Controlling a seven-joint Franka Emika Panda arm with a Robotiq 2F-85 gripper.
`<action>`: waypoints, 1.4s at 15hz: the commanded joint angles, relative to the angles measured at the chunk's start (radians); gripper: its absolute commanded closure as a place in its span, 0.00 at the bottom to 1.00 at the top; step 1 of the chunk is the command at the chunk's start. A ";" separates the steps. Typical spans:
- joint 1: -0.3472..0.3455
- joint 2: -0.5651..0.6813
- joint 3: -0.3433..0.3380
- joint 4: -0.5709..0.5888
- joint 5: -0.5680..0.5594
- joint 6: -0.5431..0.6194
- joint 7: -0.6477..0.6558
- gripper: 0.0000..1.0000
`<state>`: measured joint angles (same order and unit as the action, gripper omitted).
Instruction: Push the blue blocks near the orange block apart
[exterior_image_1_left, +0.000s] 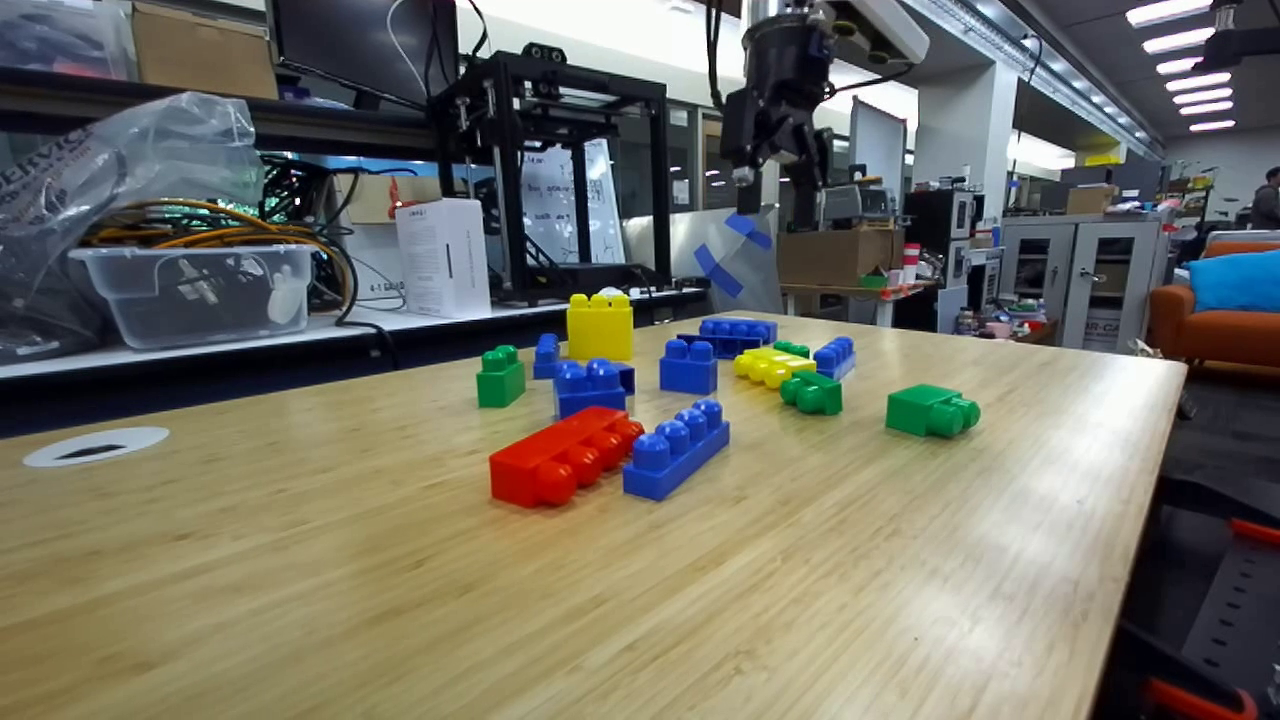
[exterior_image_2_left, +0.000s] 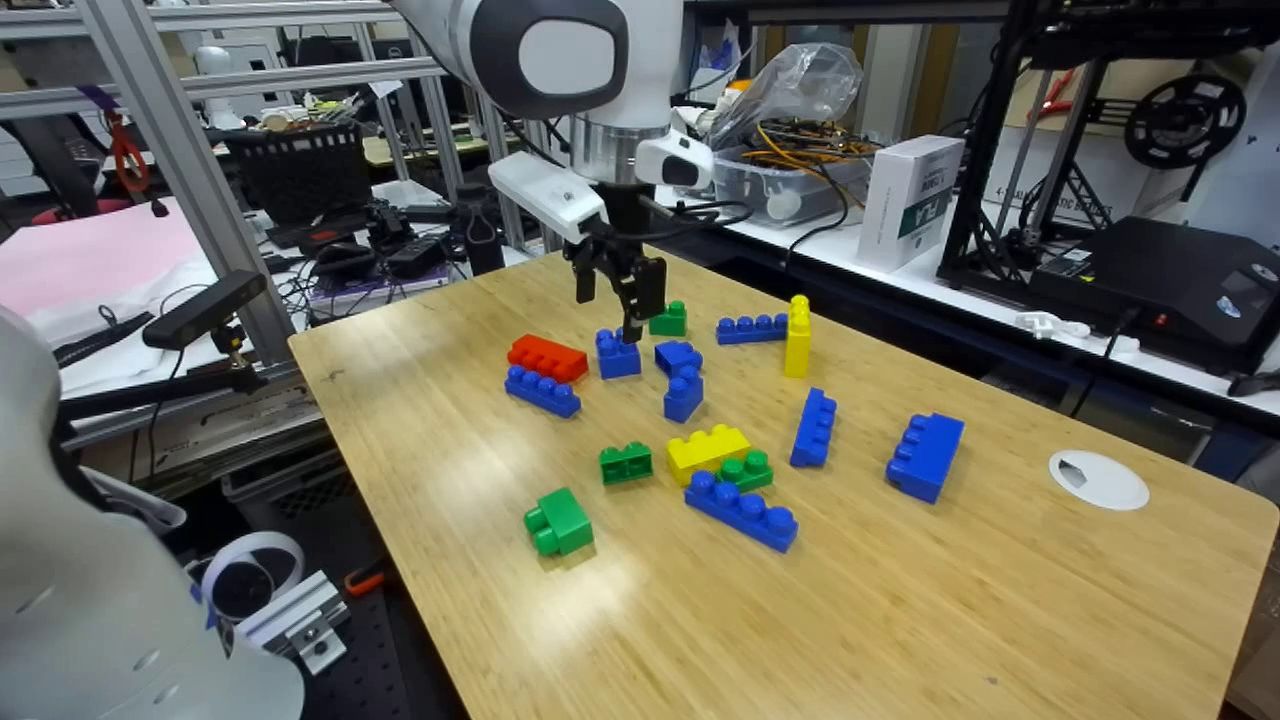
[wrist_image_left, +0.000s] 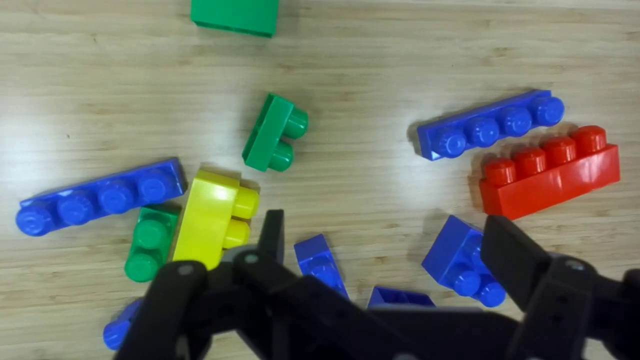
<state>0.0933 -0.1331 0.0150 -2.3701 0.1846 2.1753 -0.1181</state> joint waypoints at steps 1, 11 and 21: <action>0.001 0.124 0.034 0.095 -0.015 0.018 0.054 0.28; 0.036 0.349 0.089 0.269 -0.077 0.036 0.199 0.87; 0.067 0.528 0.090 0.367 -0.076 0.091 0.237 1.00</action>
<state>0.1562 0.3521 0.1021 -2.0392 0.1217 2.2541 0.0928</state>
